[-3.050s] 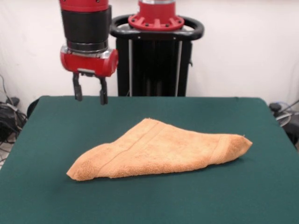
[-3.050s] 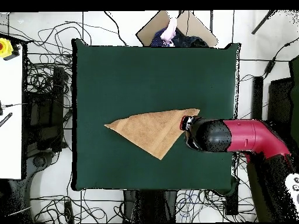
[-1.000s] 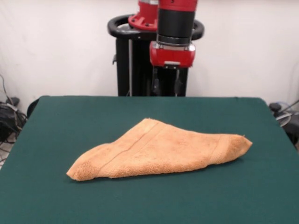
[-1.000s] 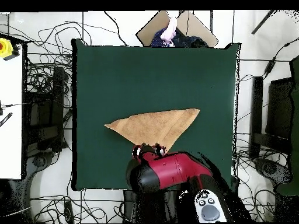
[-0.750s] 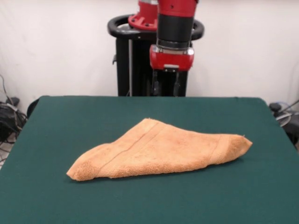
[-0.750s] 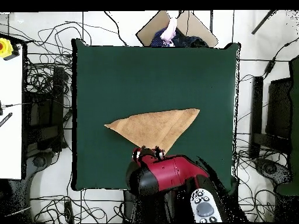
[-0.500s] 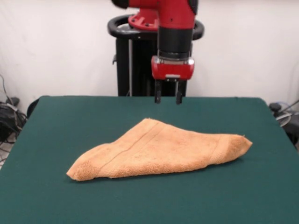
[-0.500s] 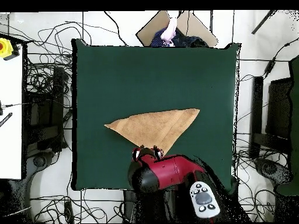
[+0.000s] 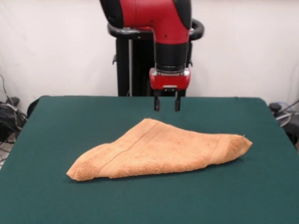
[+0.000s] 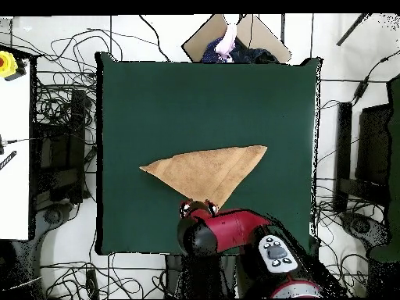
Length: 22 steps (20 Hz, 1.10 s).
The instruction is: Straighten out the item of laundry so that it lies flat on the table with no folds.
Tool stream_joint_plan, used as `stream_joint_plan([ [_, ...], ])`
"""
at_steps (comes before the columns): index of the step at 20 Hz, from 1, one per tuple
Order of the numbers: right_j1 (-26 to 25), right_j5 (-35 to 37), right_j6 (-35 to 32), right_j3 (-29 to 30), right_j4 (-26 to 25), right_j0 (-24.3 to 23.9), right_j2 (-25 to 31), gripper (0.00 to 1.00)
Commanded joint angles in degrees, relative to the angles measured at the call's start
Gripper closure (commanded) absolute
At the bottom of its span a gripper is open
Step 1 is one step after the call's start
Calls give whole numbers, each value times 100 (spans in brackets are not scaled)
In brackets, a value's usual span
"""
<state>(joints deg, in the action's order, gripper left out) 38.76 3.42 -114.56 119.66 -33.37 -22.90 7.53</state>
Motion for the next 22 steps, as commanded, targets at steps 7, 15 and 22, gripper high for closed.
stream_joint_plan([
  [7, -163, 228, -249, -518, -24, -235, 167, 0],
  [15, -633, -180, -291, -714, -243, -249, -53, 0],
  [22, -1070, -509, -296, -992, -443, -212, -268, 0],
])
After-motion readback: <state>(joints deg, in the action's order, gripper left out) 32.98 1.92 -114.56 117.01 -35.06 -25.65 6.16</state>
